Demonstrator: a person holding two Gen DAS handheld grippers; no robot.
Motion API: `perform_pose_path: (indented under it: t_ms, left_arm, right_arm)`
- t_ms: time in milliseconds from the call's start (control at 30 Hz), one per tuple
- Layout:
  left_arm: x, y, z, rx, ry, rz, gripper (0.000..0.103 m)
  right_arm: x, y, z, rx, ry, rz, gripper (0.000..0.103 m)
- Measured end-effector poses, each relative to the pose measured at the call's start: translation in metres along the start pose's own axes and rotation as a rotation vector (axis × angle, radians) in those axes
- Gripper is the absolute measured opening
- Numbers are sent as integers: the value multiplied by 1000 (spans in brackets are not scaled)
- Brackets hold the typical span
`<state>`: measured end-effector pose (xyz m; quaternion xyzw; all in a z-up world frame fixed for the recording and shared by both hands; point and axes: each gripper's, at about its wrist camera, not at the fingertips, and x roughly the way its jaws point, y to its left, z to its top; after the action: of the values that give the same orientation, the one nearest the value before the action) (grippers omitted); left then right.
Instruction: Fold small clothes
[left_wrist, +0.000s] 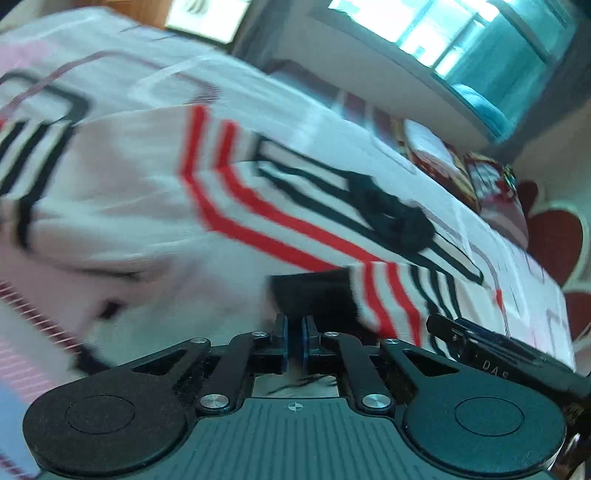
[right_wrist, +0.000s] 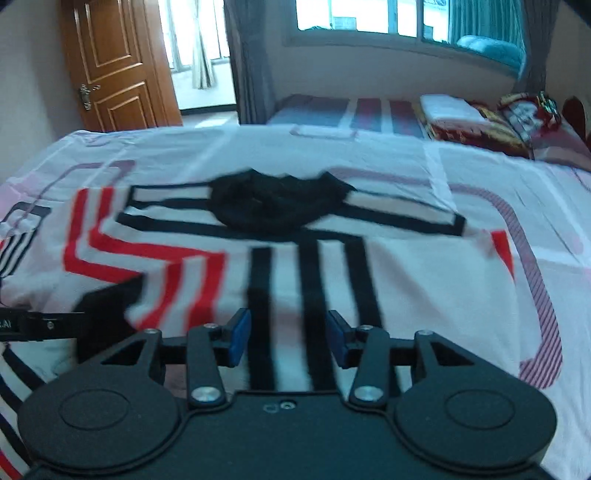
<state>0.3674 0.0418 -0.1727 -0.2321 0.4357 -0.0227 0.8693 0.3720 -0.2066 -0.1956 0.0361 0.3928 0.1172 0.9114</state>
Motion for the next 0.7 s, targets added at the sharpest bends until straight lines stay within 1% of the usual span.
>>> perform_pose_path:
  t_ms: [100,167,267,333,433,467,500,533,567,600,633,667,700]
  left_arm:
    - [-18,41,5,-86,8,51,5]
    - [-31,72,7,-153,0,82,5]
    - [-48,117,11,-259,-17,94,6]
    - [-58,143,12,-322,-41,87,6]
    - [-68,176,16,-388,-67,97,6]
    - [-71,186,18,-406,-71,102,10]
    - [-73,194,20,-420,-75,107,19]
    - [-75,202,21,-433,-85,110,64]
    - [-80,208,21,-453,-113,131,102]
    - [-88,213,20,-476,-183,166,103]
    - [-94,218,20,-484,-243,165,103]
    - [-97,224,23,-483,-261,140,103]
    - [-96,230,27,-485,-253,128,103]
  right_arm:
    - [0,26,2,-34,-9,41,44]
    - [2,44,3,-47,-11,67,44]
    - [6,68,3,-54,-2,101,45]
    - [8,82,2,-61,6,116,45]
    - [12,104,3,-80,11,134,45]
    - [13,110,3,-84,12,140,45]
    - [14,115,4,-87,13,145,46]
    - [14,120,3,-88,13,148,46]
    - [15,123,4,-89,15,150,46]
    - [17,128,4,-88,18,151,46]
    - [19,132,4,-89,19,150,46]
    - [21,134,4,-90,22,148,46]
    - [22,136,4,-90,24,145,47]
